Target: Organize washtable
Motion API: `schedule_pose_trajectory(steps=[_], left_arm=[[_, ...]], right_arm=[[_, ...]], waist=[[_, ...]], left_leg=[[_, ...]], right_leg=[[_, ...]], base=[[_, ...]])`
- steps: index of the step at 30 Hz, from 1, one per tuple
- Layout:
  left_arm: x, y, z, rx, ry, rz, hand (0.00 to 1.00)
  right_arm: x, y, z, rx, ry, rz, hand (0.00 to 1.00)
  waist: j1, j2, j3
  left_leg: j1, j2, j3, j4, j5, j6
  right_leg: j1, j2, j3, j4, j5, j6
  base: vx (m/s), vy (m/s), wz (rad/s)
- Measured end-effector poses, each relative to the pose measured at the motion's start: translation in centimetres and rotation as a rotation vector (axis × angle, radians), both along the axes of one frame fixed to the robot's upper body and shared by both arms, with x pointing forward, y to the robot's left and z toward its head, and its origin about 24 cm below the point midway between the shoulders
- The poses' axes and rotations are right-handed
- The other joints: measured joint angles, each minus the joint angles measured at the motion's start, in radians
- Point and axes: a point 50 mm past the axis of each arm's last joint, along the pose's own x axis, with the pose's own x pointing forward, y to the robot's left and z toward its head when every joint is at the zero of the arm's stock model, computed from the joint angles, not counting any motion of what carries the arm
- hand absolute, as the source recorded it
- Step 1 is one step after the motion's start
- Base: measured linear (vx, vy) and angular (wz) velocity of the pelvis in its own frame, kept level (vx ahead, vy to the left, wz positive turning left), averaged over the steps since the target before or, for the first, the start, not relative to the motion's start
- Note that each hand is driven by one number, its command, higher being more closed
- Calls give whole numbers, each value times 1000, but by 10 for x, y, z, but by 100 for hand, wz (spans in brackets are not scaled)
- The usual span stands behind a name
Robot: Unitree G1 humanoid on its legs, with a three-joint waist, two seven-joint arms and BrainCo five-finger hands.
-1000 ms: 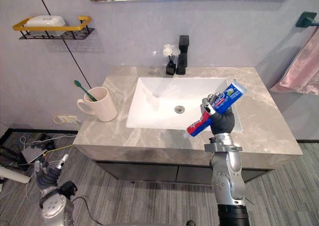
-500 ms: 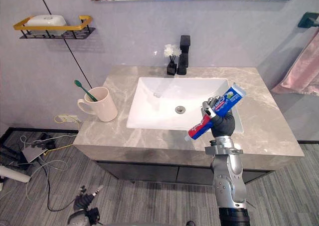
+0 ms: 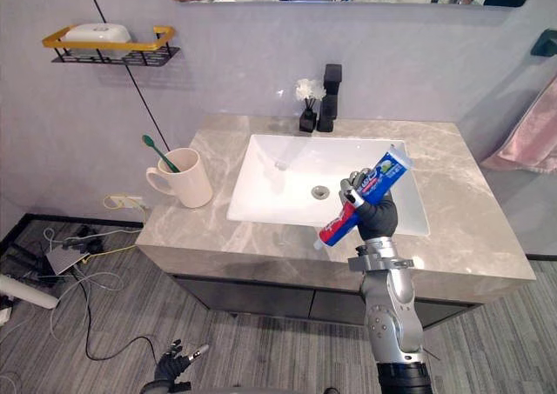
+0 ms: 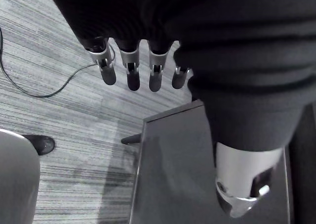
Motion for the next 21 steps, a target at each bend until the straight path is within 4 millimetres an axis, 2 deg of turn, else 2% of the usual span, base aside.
schedule_pose_trajectory(steps=[1,4,10,12,21], left_arm=[[2,0,0,3,-3,-9,0],[3,-1,1,1,-5,-24,0],[5,-2,1,-3,-10,-52,0],[8,-3,2,-2,-15,-69,0],[11,1,4,19,-32,-95,0]], right_arm=[[0,0,0,-19,2,-9,100],[3,2,4,-51,-7,-25,100],[14,3,27,-140,-99,-57,100],[17,3,35,-167,-131,-72,100],[40,16,62,-266,-217,-100,100]], waist=[[9,-1,-1],[10,-4,-1],[19,-5,-2],[35,-7,-2],[41,-30,-5]], left_leg=[[-2,0,-3,0,1,0],[-6,-1,-13,-6,9,1],[-17,-1,-34,-8,15,-1],[-18,-1,-39,-11,18,-1],[-36,-6,-93,-41,49,-1]], right_leg=[[0,0,-3,0,0,0],[0,-1,-16,0,0,0],[-1,1,-33,0,0,0],[-1,1,-39,0,0,0],[0,1,-92,0,-3,3]], base=[[-29,-8,5],[-39,-13,12],[-44,-12,9],[-38,-13,9],[-31,-12,18]])
